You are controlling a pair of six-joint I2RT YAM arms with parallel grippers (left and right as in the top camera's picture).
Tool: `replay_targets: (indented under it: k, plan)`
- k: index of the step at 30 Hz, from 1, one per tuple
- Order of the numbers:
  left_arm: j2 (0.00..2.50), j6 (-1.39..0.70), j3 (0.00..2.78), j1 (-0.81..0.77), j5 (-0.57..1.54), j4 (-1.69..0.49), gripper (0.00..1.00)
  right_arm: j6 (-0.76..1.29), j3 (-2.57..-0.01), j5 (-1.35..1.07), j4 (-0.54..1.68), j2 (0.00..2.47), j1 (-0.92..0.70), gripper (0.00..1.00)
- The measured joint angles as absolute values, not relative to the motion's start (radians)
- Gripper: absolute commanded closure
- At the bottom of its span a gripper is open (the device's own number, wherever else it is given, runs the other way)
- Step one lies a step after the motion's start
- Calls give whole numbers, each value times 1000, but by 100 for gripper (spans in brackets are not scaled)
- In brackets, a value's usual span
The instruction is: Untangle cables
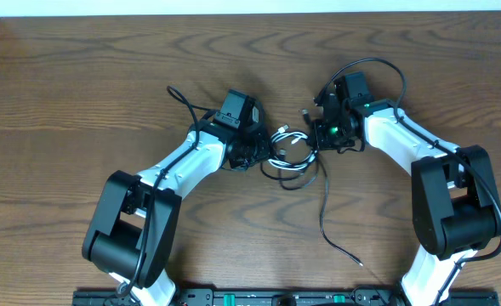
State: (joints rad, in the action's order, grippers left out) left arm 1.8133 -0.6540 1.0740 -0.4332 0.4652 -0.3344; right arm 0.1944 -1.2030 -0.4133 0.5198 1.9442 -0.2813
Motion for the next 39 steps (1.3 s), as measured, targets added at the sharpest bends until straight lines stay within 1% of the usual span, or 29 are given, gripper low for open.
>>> replay_targets:
  k: [3,6,7,8,9,10,11,13,16,17,18,20,23,27,32,39]
  plan:
    - [1829,-642,1074,-433,465,-344,70,192,-1203,-416,522,1944,-283,99]
    - [1837,-604,1074,-433,472,-352,66,190,-1203,-416,506,1944,-283,99]
    - [1837,-594,1074,-432,476,-360,65,189,-1203,-417,502,1944,-283,90]
    - [1837,-582,1074,-432,481,-369,64,193,-1203,-419,503,1944,-283,73]
    - [1837,-575,1074,-430,486,-377,63,188,-1203,-420,503,1944,-283,59]
    - [1837,-571,1074,-428,490,-386,63,184,-1203,-421,504,1944,-283,52]
    - [1837,-566,1074,-424,492,-394,63,179,-1203,-421,504,1944,-283,49]
    - [1837,-559,1074,-414,495,-401,64,169,-1203,-418,498,1944,-285,47]
    - [1837,-548,1074,-405,495,-404,63,169,-1203,-398,464,1959,-295,48]
    - [1837,-544,1074,-403,495,-404,63,168,-1203,-393,451,1970,-300,53]
    - [1837,-541,1074,-403,496,-404,63,165,-1204,-397,439,1979,-304,60]
    - [1837,-524,1074,-403,499,-405,64,161,-1208,-390,426,1985,-311,85]
    - [1837,-501,1074,-403,509,-405,63,174,-1208,-393,421,1995,-312,98]
    - [1837,-448,1074,-401,557,-415,61,177,-1207,-444,395,1998,-300,99]
    - [1824,-416,1074,-375,591,-446,61,132,-1203,-590,379,1982,-256,99]
    - [1696,-410,1074,-280,669,-434,61,36,-1201,-739,380,1849,-218,99]
